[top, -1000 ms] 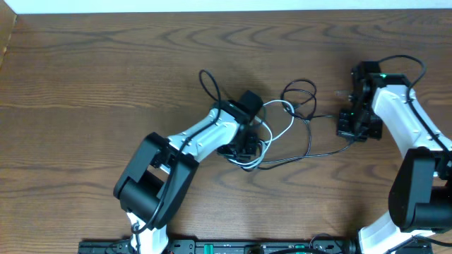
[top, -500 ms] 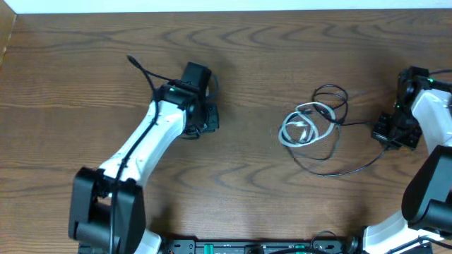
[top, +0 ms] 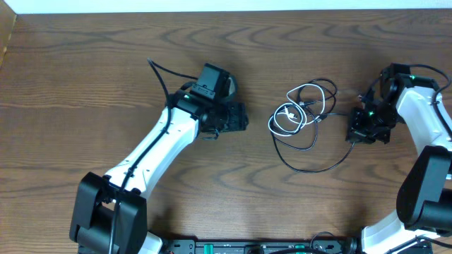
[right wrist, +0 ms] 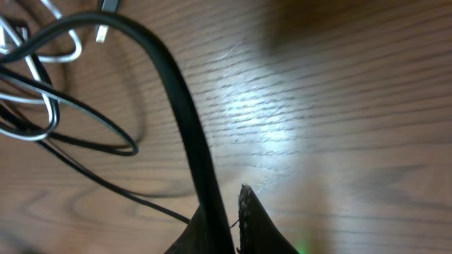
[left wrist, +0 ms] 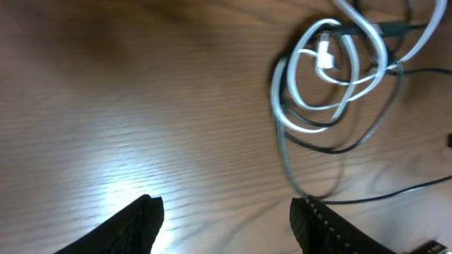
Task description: Untangle cables
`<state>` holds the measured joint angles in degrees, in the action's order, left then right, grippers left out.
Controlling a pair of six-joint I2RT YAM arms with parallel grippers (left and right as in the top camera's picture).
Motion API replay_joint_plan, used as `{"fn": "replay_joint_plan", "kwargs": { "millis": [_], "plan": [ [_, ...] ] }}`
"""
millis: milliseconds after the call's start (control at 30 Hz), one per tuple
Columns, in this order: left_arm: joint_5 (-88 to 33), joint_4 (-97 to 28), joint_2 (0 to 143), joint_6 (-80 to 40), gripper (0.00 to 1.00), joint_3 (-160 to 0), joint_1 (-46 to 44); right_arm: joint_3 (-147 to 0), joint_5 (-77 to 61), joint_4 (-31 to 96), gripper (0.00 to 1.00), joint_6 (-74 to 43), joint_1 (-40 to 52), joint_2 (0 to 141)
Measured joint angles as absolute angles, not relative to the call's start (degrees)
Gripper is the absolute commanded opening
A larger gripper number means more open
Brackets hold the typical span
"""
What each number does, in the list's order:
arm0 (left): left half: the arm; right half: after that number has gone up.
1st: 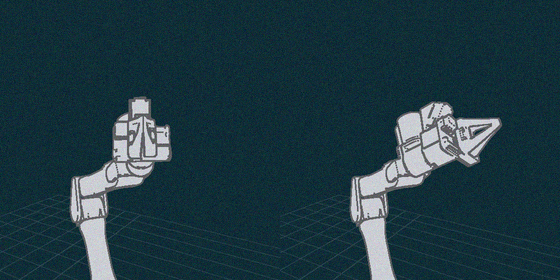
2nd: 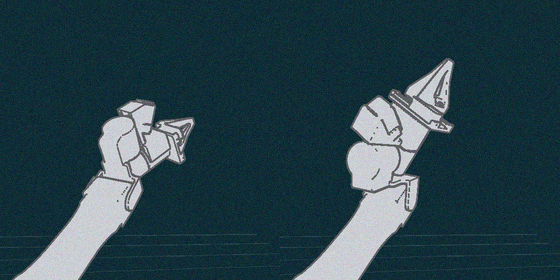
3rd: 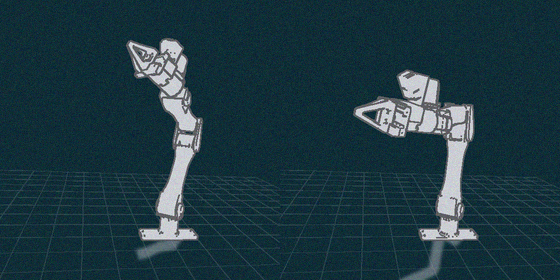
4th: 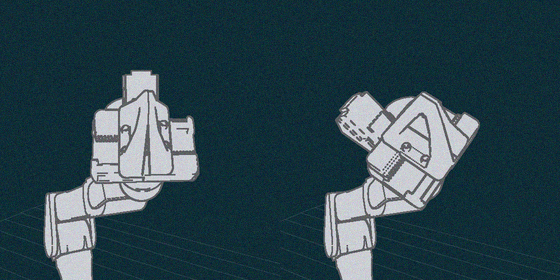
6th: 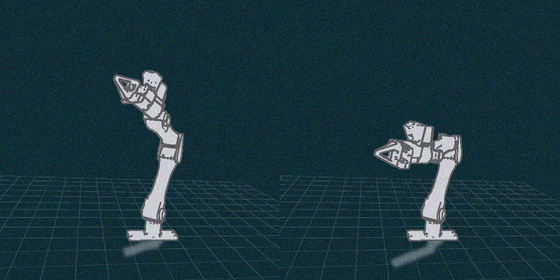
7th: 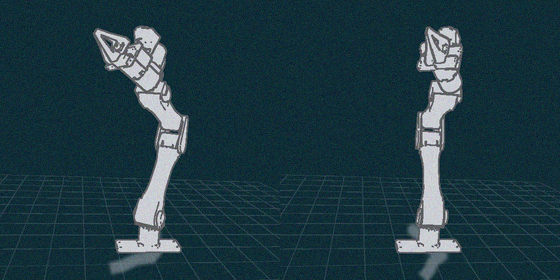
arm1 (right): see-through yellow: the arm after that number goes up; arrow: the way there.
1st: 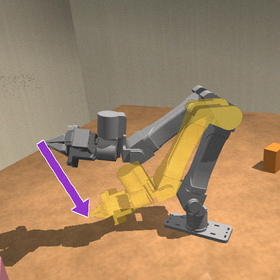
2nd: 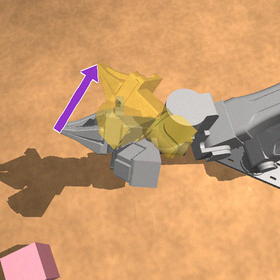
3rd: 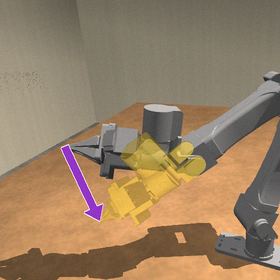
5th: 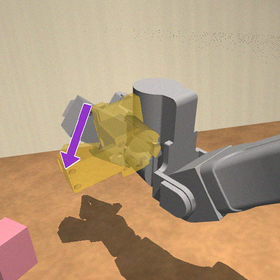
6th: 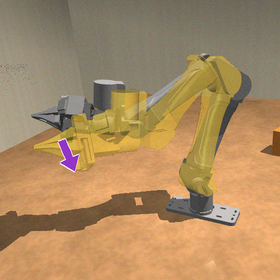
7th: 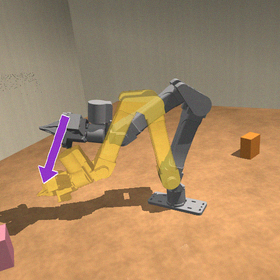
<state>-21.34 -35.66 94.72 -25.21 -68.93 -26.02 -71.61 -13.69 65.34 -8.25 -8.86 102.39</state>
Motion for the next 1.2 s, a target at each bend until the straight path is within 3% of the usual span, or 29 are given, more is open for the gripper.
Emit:
{"fn": "replay_joint_plan", "kwargs": {
  "millis": [433, 867, 933, 1067, 1100, 1200],
  "plan": [
    [-20.9, -23.7, 104.8, -33.9, 0.63, -68.8, -31.7, -71.6, -14.5, 68.3, 0.09, -8.0, -0.7, 102.4],
    [-20.7, -12.0, 113.4, -49.8, 0.61, -68.8, -34.7, -71.6, -14.6, 68.5, 0.08, -8.1, -0.6, 102.4],
    [-20.9, -10.5, 113.9, -51.1, 0.54, -68.8, -35.6, -71.6, -14.6, 68.5, 0.08, -8.1, -0.6, 102.4],
    [-20.9, -10.2, 114.3, -52.7, 0.13, -68.8, -37.3, -71.6, -14.6, 68.5, 0.08, -8.1, -0.6, 102.4],
    [-20.9, -10.2, 114.4, -52.4, 0.08, -68.8, -37.6, -71.6, -14.6, 68.5, 0.08, -8.1, -0.6, 102.4],
    [-20.8, -10.1, 114.6, -52.5, 0.07, -68.8, -37.7, -71.6, -14.6, 68.5, 0.08, -8.1, -0.6, 102.4]
  ]
}}
